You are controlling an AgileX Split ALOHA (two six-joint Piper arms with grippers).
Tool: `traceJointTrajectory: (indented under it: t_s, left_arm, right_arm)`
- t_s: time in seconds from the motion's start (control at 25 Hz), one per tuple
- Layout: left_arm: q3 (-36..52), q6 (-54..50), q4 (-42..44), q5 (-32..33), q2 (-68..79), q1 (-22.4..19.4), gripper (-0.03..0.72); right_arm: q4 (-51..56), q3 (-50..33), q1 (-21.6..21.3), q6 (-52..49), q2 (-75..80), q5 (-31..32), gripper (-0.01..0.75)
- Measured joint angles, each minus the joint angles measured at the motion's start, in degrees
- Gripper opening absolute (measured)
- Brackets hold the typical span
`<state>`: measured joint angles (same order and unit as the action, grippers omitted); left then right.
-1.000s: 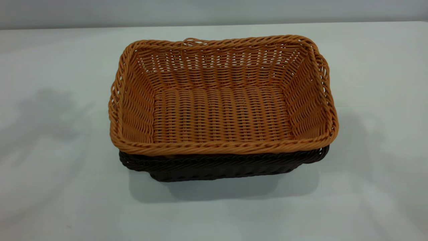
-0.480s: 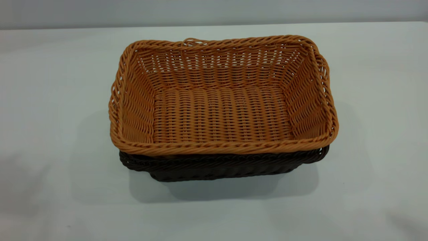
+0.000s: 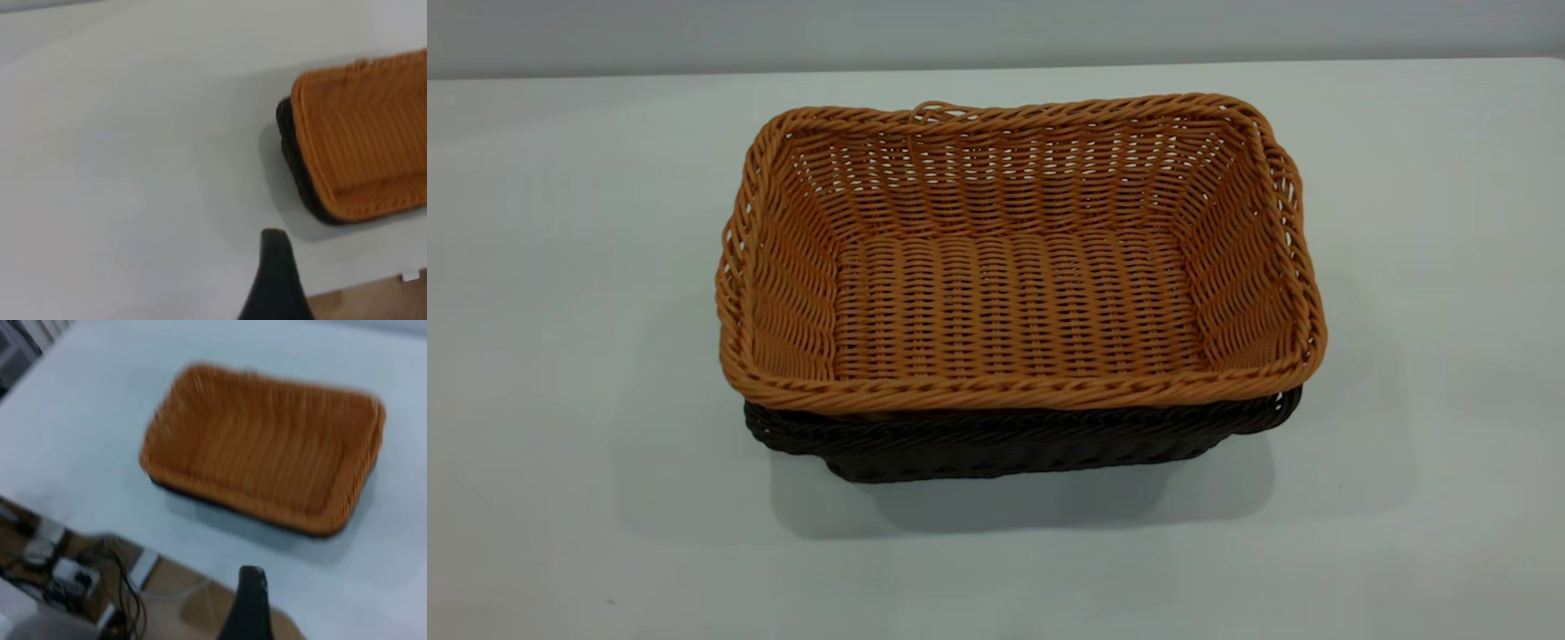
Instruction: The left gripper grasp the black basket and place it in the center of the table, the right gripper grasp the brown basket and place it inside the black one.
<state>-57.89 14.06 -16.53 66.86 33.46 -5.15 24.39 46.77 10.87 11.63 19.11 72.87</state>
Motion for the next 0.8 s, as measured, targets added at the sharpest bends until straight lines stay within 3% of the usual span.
traceJointTrajectory:
  t_s: [0.36,0.8]
  left_arm:
    - [20.7,0.0,5.0,0.0,-26.6,0.0,0.489]
    - [29.0,0.0,4.1,-0.5,-32.3,0.0,0.489]
  right_arm:
    - [-10.0,-17.2,0.0,0.6,-14.7,-5.6,0.582]
    - [-11.5,-19.6,0.0,0.6,-20.0,-6.5,0.582]
